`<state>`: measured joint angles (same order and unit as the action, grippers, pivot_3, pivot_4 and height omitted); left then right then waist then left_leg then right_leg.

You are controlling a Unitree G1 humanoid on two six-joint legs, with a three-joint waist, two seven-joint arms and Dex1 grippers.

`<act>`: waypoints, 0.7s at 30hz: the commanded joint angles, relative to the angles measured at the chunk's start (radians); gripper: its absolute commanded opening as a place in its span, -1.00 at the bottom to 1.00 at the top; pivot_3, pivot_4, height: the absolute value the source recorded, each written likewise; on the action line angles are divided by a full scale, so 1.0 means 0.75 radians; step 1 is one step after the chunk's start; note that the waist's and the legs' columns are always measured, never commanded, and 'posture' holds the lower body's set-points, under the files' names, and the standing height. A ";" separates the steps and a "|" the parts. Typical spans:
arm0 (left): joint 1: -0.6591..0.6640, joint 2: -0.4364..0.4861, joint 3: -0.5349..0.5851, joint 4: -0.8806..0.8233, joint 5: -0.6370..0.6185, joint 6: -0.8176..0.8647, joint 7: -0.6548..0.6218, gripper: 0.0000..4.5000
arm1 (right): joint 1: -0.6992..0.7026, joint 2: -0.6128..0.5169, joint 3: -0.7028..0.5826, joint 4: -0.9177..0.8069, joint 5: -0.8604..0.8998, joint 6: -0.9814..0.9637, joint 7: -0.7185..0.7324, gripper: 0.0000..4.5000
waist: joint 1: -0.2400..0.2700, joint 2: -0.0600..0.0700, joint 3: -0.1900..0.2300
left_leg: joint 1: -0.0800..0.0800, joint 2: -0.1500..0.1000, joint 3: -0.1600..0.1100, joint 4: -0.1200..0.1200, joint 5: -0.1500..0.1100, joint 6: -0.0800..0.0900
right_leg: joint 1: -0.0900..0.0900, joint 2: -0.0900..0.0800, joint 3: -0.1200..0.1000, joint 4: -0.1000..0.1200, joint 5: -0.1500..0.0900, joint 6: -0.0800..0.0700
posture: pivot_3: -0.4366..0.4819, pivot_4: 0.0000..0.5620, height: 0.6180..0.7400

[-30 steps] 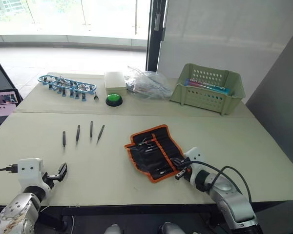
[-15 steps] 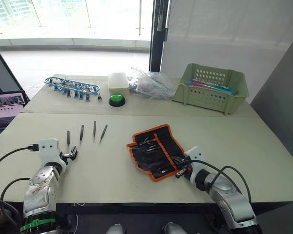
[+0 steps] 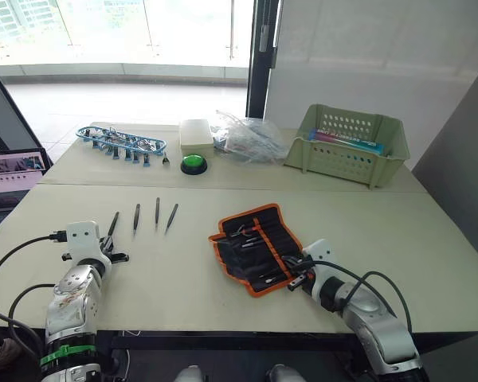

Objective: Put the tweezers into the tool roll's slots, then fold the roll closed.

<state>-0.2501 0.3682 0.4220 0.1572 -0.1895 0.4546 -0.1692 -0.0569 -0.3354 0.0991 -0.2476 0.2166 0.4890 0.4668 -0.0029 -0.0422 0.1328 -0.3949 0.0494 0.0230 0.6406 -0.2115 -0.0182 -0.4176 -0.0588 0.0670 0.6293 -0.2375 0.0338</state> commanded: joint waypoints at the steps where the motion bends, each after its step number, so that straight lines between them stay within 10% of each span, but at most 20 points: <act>1: 0.006 -0.013 -0.057 0.023 -0.018 0.019 -0.037 -0.99 | 0.019 -0.001 0.018 0.011 -0.006 0.039 -0.002 -1.00 | 0.000 0.000 0.000 | 0.000 0.000 0.000 0.000 0.000 0.000 | 0.000 0.000 0.000 0.000 0.000 0.000 | -0.05 -0.47 0.96; 14: -0.043 0.142 -0.060 -0.242 -0.023 -0.209 -0.144 -0.99 | 0.018 -0.007 0.017 0.016 -0.007 0.039 0.005 -1.00 | -0.015 -0.017 0.006 | -0.008 0.003 0.000 0.000 0.000 0.000 | -0.007 0.002 0.000 -0.001 0.000 -0.001 | -0.05 -0.47 0.96; 21: -0.099 0.205 -0.356 -0.492 -0.162 -0.028 -0.490 -0.99 | 0.014 -0.001 0.030 0.011 -0.011 0.045 0.003 -1.00 | -0.016 -0.017 0.006 | -0.011 0.002 0.002 0.000 0.001 0.002 | -0.007 0.000 0.001 -0.005 0.000 0.000 | -0.05 -0.47 0.96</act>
<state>-0.3034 0.5041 0.1967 -0.1577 -0.2838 0.4113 -0.4800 -0.0652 -0.3352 0.1052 -0.2601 0.2177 0.4893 0.4714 -0.0150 -0.0549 0.1377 -0.4034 0.0506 0.0244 0.6406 -0.2075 -0.0114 -0.4231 -0.0587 0.0675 0.6251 -0.2374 0.0340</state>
